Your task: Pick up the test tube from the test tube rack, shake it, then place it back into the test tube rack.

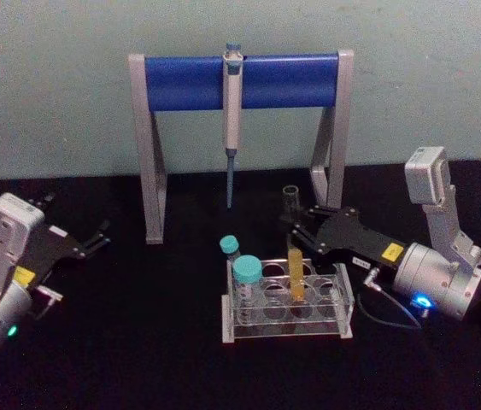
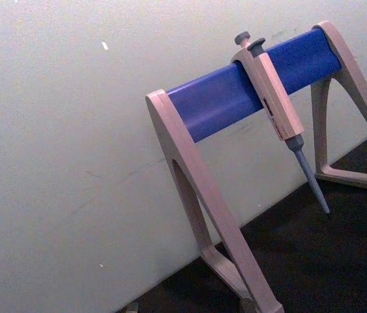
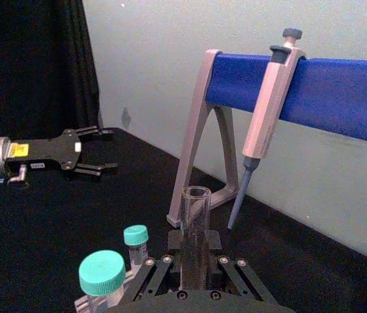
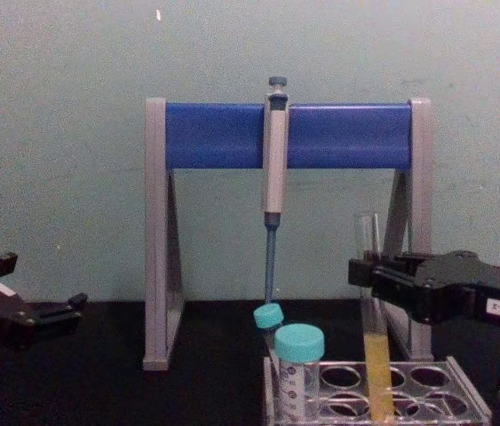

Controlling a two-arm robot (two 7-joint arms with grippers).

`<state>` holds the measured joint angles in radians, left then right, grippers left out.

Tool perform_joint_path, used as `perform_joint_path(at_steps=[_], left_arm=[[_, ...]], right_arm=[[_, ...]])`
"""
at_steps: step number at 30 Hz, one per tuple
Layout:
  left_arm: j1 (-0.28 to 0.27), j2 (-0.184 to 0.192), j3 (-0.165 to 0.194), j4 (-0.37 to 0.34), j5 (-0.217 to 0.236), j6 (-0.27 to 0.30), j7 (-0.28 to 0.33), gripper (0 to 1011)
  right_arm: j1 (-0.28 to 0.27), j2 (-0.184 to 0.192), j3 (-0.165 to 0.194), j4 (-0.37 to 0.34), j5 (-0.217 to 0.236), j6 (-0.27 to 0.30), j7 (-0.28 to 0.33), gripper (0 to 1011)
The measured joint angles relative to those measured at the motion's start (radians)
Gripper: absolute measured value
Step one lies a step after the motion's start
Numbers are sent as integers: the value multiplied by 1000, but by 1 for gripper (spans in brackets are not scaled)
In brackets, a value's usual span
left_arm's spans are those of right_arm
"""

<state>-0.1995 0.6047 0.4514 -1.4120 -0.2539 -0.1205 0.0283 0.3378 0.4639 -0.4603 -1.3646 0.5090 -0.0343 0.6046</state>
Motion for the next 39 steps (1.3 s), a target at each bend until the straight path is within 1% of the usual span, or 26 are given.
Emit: perform_joint_path(at_steps=[22,26,39], left_arm=[[0,0,0,0,0,0,0,1001],[0,0,0,0,0,0,0,1001],[0,0,0,0,0,0,0,1001]], right_arm=[[10,2,-15,12,-7,26,2,232],[10,3,-15,11,-13,27,-7,232],[10,3,-15,10,-12,28,-6,232]])
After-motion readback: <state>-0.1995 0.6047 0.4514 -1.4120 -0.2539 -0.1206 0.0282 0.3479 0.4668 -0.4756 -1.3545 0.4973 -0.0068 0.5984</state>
